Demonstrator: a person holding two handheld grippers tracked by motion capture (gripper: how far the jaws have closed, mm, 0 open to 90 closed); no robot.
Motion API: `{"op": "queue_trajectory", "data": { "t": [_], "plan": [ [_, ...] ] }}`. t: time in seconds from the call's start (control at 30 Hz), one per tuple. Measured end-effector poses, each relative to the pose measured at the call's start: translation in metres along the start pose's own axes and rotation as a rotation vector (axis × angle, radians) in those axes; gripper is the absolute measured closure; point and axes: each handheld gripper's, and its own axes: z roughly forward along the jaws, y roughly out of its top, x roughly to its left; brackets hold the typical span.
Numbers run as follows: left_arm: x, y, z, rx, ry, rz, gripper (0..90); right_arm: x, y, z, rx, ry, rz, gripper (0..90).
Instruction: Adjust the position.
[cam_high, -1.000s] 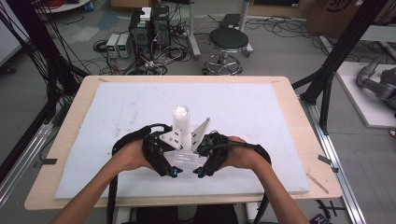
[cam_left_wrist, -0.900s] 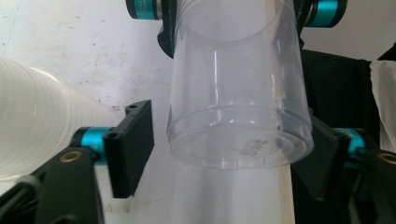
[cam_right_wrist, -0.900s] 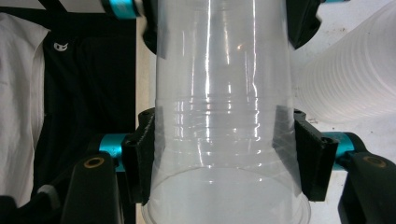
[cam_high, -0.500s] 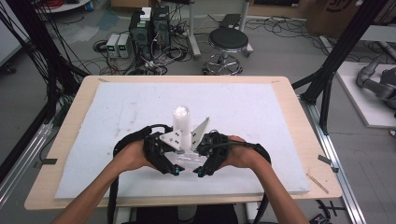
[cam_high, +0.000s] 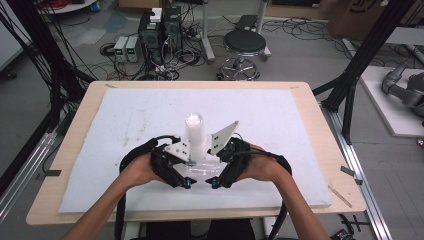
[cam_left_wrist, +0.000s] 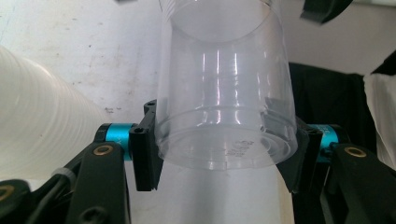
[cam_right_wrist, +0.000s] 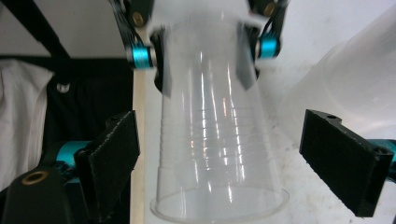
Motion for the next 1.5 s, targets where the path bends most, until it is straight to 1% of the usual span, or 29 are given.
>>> {"op": "queue_trajectory", "data": {
  "t": [0.03, 0.1, 0.2, 0.27, 0.33, 0.37, 0.47, 0.53, 0.6, 0.63, 0.67, 0.7, 0.73, 0.8, 0.87, 0.9, 0.97, 1.07, 1.1, 1.17, 1.3, 1.5],
  "plan": [
    [0.000, -0.004, 0.000, -0.020, 0.007, 0.001, 41.8, 0.000, -0.001, -0.002, -0.025, -0.011, -0.007, 12.2],
    [0.001, -0.012, 0.000, -0.071, 0.013, -0.018, 41.8, 0.001, -0.002, -0.007, -0.069, -0.019, -0.006, 12.3],
    [0.001, -0.023, -0.003, -0.143, 0.024, -0.028, 41.8, 0.002, -0.005, -0.014, -0.153, -0.039, -0.009, 12.2],
    [0.002, -0.031, -0.004, -0.209, 0.021, -0.037, 41.8, 0.002, -0.008, -0.020, -0.222, -0.059, 0.000, 12.2],
    [0.002, -0.038, -0.006, -0.278, 0.017, -0.045, 41.8, 0.002, -0.012, -0.024, -0.291, -0.062, 0.013, 12.2],
    [0.001, -0.041, -0.007, -0.313, 0.013, -0.057, 41.8, 0.002, -0.014, -0.026, -0.321, -0.066, 0.018, 12.3],
    [0.002, -0.050, -0.007, -0.383, 0.011, -0.063, 41.7, 0.003, -0.019, -0.029, -0.408, -0.075, 0.043, 12.2],
    [0.002, -0.054, -0.006, -0.438, -0.003, -0.071, 41.7, 0.003, -0.023, -0.029, -0.445, -0.079, 0.038, 12.2],
    [0.002, -0.058, -0.005, -0.485, -0.003, -0.074, 41.7, 0.004, -0.026, -0.028, -0.466, -0.085, 0.045, 12.2],
    [0.003, -0.060, -0.005, -0.505, -0.006, -0.069, 41.7, 0.005, -0.027, -0.028, -0.474, -0.084, 0.052, 12.2],
    [0.003, -0.062, -0.004, -0.532, -0.007, -0.066, 41.7, 0.005, -0.029, -0.027, -0.492, -0.093, 0.050, 12.2],
    [0.004, -0.063, -0.003, -0.546, -0.010, -0.066, 41.7, 0.006, -0.031, -0.027, -0.513, -0.088, 0.058, 12.2],
    [0.004, -0.064, -0.003, -0.555, -0.014, -0.069, 41.7, 0.007, -0.032, -0.026, -0.521, -0.086, 0.066, 12.2],
    [0.004, -0.066, -0.002, -0.591, -0.024, -0.066, 41.7, 0.008, -0.035, -0.025, -0.561, -0.094, 0.062, 12.2],
    [0.003, -0.068, -0.002, -0.625, -0.030, -0.066, 41.8, 0.009, -0.038, -0.024, -0.580, -0.083, 0.073, 12.2],
    [0.003, -0.070, -0.002, -0.648, -0.034, -0.065, 41.8, 0.009, -0.040, -0.024, -0.590, -0.093, 0.069, 12.2],
    [0.003, -0.072, -0.001, -0.671, -0.029, -0.067, 41.9, 0.009, -0.042, -0.024, -0.603, -0.085, 0.078, 12.2],
    [0.003, -0.073, -0.001, -0.681, -0.023, -0.066, 41.9, 0.010, -0.044, -0.023, -0.627, -0.086, 0.077, 12.2],
    [0.002, -0.073, -0.001, -0.684, -0.027, -0.069, 41.9, 0.010, -0.045, -0.023, -0.625, -0.082, 0.085, 12.2],
    [0.002, -0.073, -0.001, -0.691, -0.025, -0.071, 41.9, 0.010, -0.046, -0.022, -0.625, -0.080, 0.083, 12.2],
    [0.003, -0.072, -0.001, -0.694, -0.023, -0.065, 41.9, 0.010, -0.046, -0.021, -0.633, -0.083, 0.081, 12.2],
    [0.001, -0.067, -0.002, -0.702, -0.029, -0.051, 41.9, 0.011, -0.046, -0.016, -0.635, -0.073, 0.087, 12.2]
  ]
}}
